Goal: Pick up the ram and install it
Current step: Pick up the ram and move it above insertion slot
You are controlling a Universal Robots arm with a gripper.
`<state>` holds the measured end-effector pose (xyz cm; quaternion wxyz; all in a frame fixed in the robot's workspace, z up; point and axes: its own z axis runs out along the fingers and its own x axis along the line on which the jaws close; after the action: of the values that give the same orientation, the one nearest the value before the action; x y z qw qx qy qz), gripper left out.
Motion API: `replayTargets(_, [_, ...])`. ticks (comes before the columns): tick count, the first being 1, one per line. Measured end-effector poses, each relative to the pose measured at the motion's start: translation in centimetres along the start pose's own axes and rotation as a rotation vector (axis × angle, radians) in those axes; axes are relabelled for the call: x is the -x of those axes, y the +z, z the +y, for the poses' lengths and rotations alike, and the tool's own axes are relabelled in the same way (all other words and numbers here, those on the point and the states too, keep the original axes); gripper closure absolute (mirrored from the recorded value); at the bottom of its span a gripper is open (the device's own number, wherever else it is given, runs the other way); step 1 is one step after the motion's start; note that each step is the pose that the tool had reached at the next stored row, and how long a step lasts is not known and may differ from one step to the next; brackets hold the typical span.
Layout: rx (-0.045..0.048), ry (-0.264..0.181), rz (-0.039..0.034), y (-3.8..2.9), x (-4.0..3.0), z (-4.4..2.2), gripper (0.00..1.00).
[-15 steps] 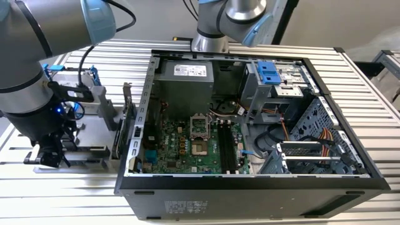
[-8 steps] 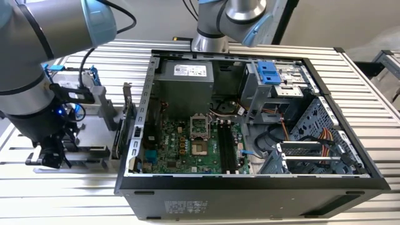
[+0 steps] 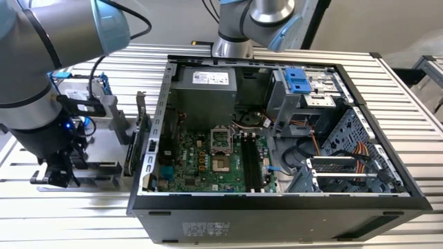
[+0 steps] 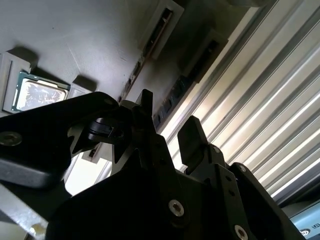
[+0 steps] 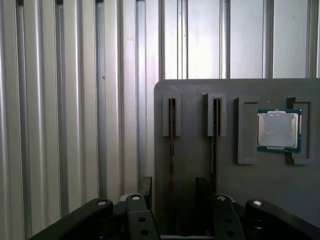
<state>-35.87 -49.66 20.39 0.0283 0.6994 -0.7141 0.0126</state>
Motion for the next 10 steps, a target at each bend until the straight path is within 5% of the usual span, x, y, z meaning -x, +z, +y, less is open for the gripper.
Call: replayTargets(10, [0.0015, 0.000, 0.0000, 0.44, 0.00, -0.12, 0.00])
